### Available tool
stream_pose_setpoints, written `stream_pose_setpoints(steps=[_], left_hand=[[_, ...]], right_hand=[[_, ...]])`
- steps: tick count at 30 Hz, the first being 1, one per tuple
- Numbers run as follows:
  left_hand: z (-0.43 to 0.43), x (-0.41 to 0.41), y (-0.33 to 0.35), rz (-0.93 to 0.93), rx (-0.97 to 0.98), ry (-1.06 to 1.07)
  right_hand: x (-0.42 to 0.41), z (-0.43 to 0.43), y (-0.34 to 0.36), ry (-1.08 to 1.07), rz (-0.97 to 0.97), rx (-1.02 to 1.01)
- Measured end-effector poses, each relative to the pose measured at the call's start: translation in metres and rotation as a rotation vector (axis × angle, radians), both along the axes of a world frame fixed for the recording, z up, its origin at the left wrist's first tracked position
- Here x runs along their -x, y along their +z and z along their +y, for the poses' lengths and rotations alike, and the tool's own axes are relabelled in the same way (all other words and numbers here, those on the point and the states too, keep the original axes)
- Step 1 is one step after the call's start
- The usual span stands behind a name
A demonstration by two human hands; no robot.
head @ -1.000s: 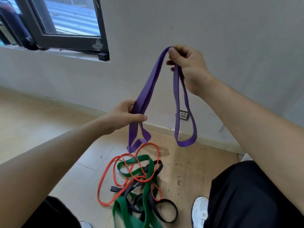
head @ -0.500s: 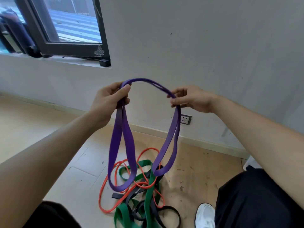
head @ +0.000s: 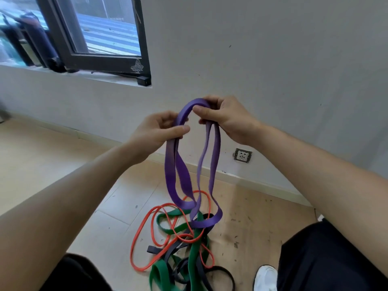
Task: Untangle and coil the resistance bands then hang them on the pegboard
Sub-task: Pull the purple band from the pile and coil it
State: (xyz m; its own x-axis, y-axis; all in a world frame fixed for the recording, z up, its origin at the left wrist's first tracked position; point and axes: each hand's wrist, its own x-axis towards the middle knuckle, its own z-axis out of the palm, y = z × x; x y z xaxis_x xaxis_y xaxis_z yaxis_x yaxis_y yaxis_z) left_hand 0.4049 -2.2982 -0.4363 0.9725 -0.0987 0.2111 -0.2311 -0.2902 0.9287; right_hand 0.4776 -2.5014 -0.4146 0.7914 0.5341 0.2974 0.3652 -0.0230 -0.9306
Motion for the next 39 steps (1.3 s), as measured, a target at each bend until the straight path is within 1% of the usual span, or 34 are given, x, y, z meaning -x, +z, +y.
stream_pose_setpoints(steps=[2, 4, 6, 8, 11, 13, 15, 18, 22, 24, 27, 29, 32, 36, 39], left_hand=[[0.001, 0.000, -0.009, 0.058, -0.082, -0.026], [0.002, 0.000, -0.016, 0.082, -0.112, -0.048], [0.003, -0.001, -0.018, 0.070, -0.106, -0.037], [0.004, -0.003, -0.017, 0.042, -0.074, 0.006], [0.005, -0.005, -0.014, 0.008, 0.019, 0.046], [0.004, -0.006, -0.010, -0.010, 0.079, 0.047], [0.000, -0.006, -0.006, -0.013, 0.102, 0.019], [-0.007, -0.004, -0.004, -0.014, 0.032, -0.050], [-0.005, -0.004, -0.007, 0.001, -0.056, -0.045], [-0.003, -0.005, -0.009, 0.012, -0.057, -0.035], [0.001, -0.005, -0.015, 0.031, -0.051, -0.040], [0.004, -0.006, -0.025, 0.063, -0.096, -0.058], [0.010, -0.006, -0.044, 0.150, -0.178, -0.080], [0.026, -0.008, -0.065, 0.309, -0.342, -0.153], [0.032, -0.008, -0.074, 0.404, -0.361, -0.195]], right_hand=[[-0.003, -0.001, 0.004, -0.029, -0.002, -0.052], [-0.008, -0.006, 0.007, -0.076, 0.003, -0.085], [-0.014, -0.015, 0.010, -0.117, 0.031, -0.125], [-0.019, -0.026, 0.009, -0.127, 0.076, -0.121], [-0.022, -0.041, 0.003, -0.071, 0.129, 0.022], [-0.020, -0.045, 0.000, -0.026, 0.112, 0.175], [-0.014, -0.040, -0.001, 0.036, 0.098, 0.265], [-0.004, -0.023, -0.001, 0.083, 0.026, 0.282], [0.001, -0.011, 0.000, -0.002, -0.145, 0.322], [0.001, -0.011, 0.000, -0.013, -0.163, 0.337], [0.001, -0.012, 0.001, -0.031, -0.158, 0.296], [0.002, -0.013, 0.004, -0.063, -0.148, 0.223], [-0.002, -0.018, 0.011, -0.130, -0.125, 0.134], [-0.008, -0.030, 0.014, -0.177, -0.107, 0.087], [-0.012, -0.035, 0.009, -0.209, -0.104, 0.090]])
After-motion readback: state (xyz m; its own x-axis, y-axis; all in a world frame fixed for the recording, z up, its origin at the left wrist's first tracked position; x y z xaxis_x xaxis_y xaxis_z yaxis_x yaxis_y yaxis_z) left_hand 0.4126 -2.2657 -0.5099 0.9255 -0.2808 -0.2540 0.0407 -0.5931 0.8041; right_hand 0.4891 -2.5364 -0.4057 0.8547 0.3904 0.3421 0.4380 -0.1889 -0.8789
